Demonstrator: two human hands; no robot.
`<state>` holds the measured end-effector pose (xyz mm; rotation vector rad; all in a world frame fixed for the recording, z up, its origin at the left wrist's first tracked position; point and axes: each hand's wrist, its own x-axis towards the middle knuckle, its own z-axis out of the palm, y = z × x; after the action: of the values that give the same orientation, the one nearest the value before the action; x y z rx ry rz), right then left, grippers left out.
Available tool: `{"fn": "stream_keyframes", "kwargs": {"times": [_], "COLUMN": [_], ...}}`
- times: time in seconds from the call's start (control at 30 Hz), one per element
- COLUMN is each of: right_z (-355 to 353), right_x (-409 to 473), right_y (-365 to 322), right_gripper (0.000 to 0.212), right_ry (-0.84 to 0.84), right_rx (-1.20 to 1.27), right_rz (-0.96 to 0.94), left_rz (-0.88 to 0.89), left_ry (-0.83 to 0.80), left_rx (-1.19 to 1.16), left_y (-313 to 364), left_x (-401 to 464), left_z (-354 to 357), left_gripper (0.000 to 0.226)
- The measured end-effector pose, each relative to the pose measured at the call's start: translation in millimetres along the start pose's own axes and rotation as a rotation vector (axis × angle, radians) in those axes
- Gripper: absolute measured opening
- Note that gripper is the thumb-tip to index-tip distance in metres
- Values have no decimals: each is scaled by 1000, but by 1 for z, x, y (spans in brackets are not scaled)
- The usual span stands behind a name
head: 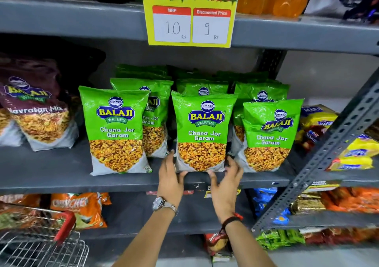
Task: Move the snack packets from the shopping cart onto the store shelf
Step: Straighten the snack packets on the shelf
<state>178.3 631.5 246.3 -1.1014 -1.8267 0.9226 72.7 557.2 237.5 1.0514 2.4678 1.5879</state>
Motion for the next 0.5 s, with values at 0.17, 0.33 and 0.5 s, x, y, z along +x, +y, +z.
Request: {"fn": "stream_keyframes", "kwargs": {"times": [0.17, 0.33, 0.5], "right_z": [21, 69, 116], "right_x": [-41, -33, -28], "right_y": [-18, -49, -78], "right_gripper": [25, 32, 57], "right_ry": [-112, -375, -607], "right_rx": [6, -18, -16], "right_rz": [-162, -286, -266], "left_rz": [109, -170, -252], "left_ry": [341, 460, 137], "left_rx": [211, 166, -104], "left_y": [-34, -63, -93], "left_x": [-3, 20, 42], "left_z": [-51, -110, -146], "left_gripper": [59, 78, 64]}}
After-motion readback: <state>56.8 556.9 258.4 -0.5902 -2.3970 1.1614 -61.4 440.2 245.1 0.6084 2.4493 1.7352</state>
